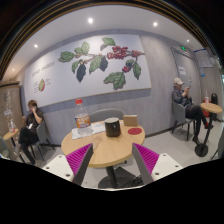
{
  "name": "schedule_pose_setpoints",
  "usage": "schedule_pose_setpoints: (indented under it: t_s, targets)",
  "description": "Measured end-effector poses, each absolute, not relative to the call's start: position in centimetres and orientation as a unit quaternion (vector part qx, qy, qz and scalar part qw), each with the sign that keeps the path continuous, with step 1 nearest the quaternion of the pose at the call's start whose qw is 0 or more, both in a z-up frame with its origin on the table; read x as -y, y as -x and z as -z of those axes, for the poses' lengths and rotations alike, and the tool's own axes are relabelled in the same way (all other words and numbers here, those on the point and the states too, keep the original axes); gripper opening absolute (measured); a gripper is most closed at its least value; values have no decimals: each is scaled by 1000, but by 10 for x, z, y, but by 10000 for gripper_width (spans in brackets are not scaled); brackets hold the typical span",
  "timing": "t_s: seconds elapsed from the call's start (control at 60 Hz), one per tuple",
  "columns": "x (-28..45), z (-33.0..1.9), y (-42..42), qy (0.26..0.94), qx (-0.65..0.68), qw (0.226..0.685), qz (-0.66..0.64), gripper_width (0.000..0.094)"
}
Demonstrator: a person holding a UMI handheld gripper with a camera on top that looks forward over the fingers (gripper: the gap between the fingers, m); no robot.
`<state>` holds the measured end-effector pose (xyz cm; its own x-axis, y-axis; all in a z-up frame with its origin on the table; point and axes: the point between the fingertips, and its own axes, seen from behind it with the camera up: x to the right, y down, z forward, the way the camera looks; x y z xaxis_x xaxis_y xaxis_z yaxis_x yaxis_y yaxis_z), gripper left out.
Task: Pour water
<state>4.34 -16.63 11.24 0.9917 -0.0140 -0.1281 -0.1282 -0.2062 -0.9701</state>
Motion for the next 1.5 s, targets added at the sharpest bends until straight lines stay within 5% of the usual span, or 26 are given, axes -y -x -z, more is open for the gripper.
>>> schedule_pose_setpoints:
  t_s: [0.55, 1.15, 1.217, 1.25, 1.5]
  targets:
    - [134, -144, 5, 760, 23, 649, -22, 842]
    - [-67, -147, 99, 739, 18, 674, -8, 833]
    - [-79, -141, 87, 737, 16, 675, 10, 746]
    - [-83, -143, 87, 734, 14, 679, 16, 548]
    - [-96, -147, 79, 711, -27, 702, 18, 324]
